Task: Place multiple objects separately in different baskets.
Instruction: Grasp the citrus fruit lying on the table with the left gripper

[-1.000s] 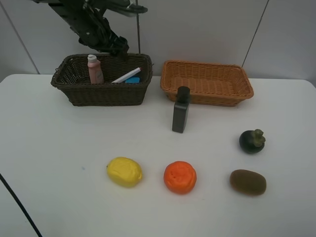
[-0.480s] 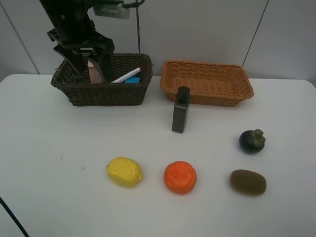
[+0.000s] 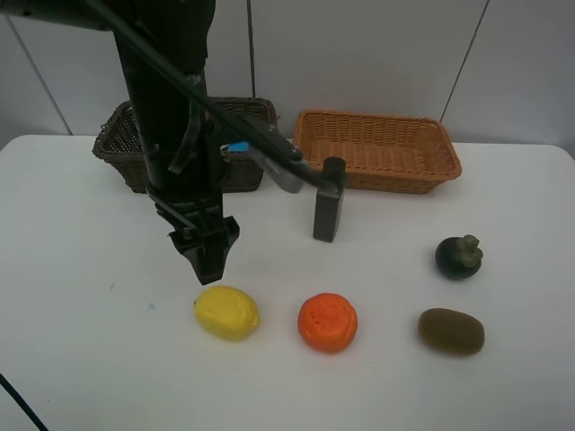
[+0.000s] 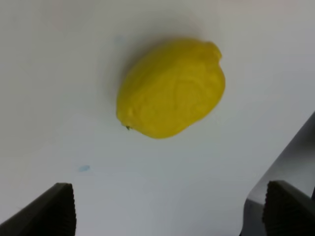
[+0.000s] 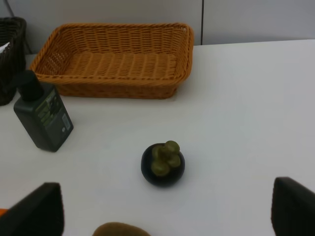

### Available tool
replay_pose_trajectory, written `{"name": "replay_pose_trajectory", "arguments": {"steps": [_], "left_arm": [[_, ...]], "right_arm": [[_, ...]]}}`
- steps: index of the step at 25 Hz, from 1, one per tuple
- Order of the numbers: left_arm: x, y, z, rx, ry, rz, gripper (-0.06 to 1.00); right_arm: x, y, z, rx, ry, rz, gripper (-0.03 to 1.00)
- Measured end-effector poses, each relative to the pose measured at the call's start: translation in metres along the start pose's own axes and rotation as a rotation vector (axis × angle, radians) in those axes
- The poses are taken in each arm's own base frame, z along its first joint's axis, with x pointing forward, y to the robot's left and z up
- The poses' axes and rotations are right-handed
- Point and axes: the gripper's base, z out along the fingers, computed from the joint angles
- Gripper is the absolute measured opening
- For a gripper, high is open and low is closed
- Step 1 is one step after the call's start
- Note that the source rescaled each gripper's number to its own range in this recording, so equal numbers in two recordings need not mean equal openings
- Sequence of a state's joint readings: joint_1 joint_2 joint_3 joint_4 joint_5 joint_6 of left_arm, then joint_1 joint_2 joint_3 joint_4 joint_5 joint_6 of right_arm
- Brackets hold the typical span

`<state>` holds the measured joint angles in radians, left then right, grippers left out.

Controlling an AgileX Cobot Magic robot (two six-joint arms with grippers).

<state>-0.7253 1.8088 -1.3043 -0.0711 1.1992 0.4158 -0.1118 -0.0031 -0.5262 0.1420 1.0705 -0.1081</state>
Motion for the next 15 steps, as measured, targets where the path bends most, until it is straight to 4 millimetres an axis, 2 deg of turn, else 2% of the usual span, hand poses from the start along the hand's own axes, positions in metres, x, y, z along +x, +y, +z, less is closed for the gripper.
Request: {"name": "replay_pose_trajectory", "arguments": {"steps": [3,6,11,15], "left_arm": [[0.004,-0.013,0.017,-0.012,0.036,0.143,1.0],[0.001,-0.02,0.03,-0.04,-0.014,0.253,1.0],[-0.006,-0.017,0.04,-0.098,-0.117,0.315,1.0],[-0.011,-0.014,0.057,-0.094,-0.097,0.385,1.0]], "right_arm": [[0.0,0.0,0.0,0.0,0.0,0.0,1.0],[0.0,0.0,0.0,0.0,0.0,0.0,1.0],[0.0,0.0,0.0,0.0,0.0,0.0,1.0],[0.0,0.0,0.0,0.0,0.0,0.0,1.0]]}}
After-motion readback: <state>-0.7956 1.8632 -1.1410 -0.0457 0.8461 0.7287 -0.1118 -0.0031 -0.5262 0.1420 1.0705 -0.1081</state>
